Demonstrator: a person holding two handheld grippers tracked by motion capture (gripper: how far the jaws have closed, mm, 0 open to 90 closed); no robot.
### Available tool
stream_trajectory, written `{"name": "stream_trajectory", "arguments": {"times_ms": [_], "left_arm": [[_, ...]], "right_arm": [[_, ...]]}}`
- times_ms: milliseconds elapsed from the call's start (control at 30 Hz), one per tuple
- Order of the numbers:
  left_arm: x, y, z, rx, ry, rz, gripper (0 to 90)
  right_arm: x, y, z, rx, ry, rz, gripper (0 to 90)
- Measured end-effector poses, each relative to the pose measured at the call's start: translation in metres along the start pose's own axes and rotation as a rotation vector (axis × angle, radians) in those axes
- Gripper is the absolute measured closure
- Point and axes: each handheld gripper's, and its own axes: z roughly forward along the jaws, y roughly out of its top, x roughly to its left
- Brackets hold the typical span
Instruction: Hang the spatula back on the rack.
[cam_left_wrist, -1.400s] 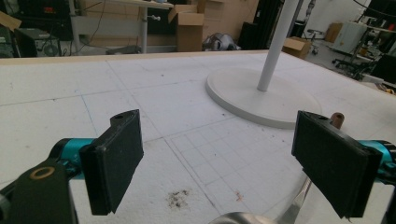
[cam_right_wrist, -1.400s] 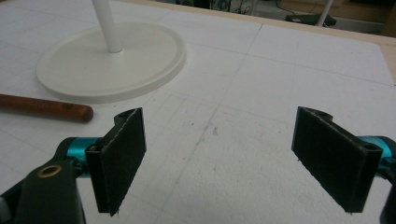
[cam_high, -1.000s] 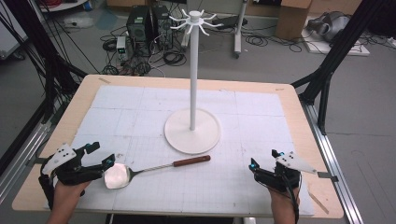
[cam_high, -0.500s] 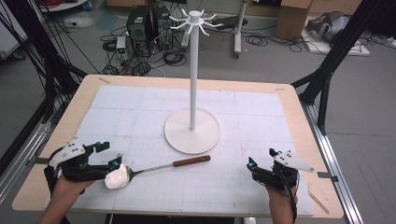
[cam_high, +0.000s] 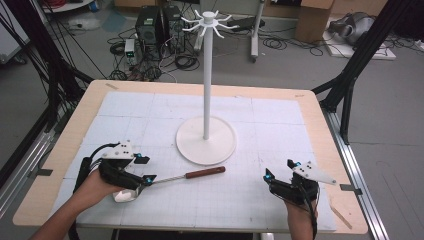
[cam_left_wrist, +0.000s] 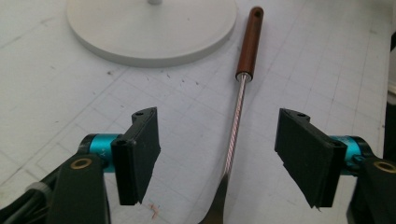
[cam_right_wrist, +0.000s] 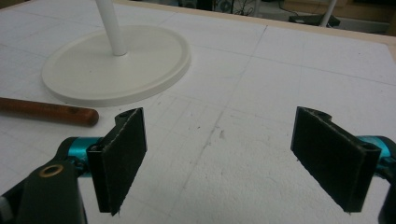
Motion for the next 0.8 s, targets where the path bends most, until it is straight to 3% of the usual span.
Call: {"name": "stream_trajectory", "arguments": {"times_ms": [200,300,567,800], "left_arm": [[0.001,0.009,0.026,0.127,-0.065,0.017,42.8],[0.001,0.013,0.033,0.174,-0.094,0.055,45.8],[0.001,0.013,0.05,0.251,-0.129,0.069,56.1],[0.001,0.011,0.055,0.275,-0.131,0.079,61.2]], "right_arm": [[0.0,0.0,0.0,0.0,-0.002,0.006,17.4],[0.0,0.0,0.0,-0.001,0.0,-0.001,17.4],[0.001,0.0,0.0,0.003,0.004,0.003,17.5],[0.001,0.0,0.0,0.004,0.002,0.007,17.5]]}}
